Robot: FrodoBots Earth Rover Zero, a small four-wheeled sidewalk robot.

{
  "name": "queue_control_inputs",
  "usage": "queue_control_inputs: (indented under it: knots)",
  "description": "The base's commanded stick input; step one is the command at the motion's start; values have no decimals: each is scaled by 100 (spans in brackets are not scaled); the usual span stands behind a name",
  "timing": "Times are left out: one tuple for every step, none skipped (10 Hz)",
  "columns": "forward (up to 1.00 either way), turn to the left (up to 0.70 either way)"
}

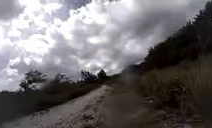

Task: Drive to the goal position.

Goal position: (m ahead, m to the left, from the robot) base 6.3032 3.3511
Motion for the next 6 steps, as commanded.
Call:
queue_control_inputs:
  knots:
    - [56, 14]
    - [55, 9]
    - [55, 1]
    - [55, 1]
    - [55, 8]
    - [55, 14]
